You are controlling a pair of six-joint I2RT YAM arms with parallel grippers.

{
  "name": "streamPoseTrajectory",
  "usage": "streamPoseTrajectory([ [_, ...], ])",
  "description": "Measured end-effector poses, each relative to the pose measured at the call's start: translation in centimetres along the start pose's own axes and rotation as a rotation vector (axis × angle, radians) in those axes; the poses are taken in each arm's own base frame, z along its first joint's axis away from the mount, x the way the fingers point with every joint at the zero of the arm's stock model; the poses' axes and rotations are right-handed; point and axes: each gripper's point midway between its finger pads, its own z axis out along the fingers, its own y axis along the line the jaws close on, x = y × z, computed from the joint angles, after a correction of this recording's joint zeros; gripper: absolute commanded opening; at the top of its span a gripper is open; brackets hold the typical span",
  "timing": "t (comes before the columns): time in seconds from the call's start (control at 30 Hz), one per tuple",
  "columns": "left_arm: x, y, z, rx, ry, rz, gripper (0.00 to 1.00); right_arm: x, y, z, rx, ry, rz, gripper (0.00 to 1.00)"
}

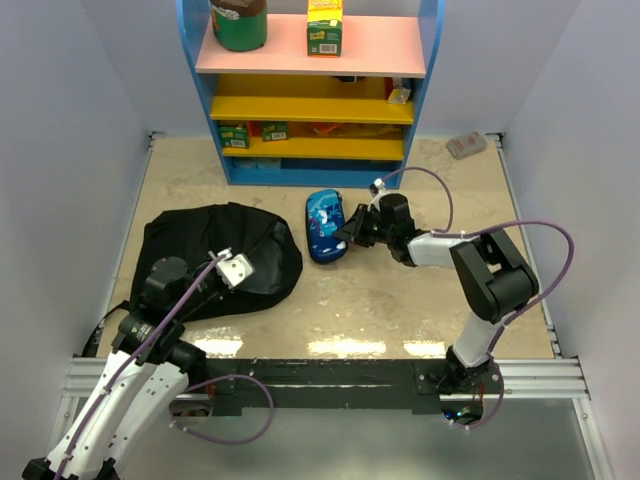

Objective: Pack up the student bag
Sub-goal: Pick up the stationery from the center of the board, then place the stationery in the student bag.

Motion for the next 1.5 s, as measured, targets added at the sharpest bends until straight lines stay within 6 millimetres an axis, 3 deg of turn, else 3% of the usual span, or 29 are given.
streamPoseTrajectory([
  [0.13,0.0,0.0,0.0,0.000,0.000,0.000,0.00,0.2,2.3,-2.2,-0.037,0.004,-0.006,0.07],
  [0.23,0.0,0.0,0.0,0.000,-0.001,0.000,0.00,0.6,6.1,-4.3,-0.102,-0.003,-0.044,0.09],
  [0.37,-0.1,0.0,0.0,-0.002,-0.004,-0.004,0.00,2.8,11.8,-7.1,-0.231,0.012,-0.091,0.11],
  [0.47,-0.1,0.1,0.0,-0.004,-0.005,-0.008,0.00,5.4,13.5,-7.8,-0.266,0.068,-0.082,0.11],
  [0.6,-0.2,0.1,0.1,-0.005,-0.008,-0.011,0.00,9.0,12.4,-6.8,-0.208,0.181,-0.019,0.10],
  [0.8,-0.2,0.1,0.1,-0.005,-0.010,-0.013,0.00,12.0,10.4,-5.4,-0.124,0.276,0.055,0.10],
  [1.07,-0.3,0.0,0.1,0.001,-0.014,-0.013,0.00,11.9,11.5,-4.8,-0.105,0.295,0.096,0.12],
  [1.27,-0.3,-0.1,0.1,0.007,-0.017,-0.013,0.00,9.9,15.9,0.4,-0.037,0.285,0.069,0.13],
  [1.37,-0.4,-0.2,0.1,0.010,-0.018,-0.013,0.00,9.3,17.0,2.8,0.052,0.238,0.040,0.23],
  [1.5,-0.3,-0.2,0.1,0.012,-0.018,-0.013,0.00,10.4,18.0,3.9,0.142,0.203,-0.014,0.46],
])
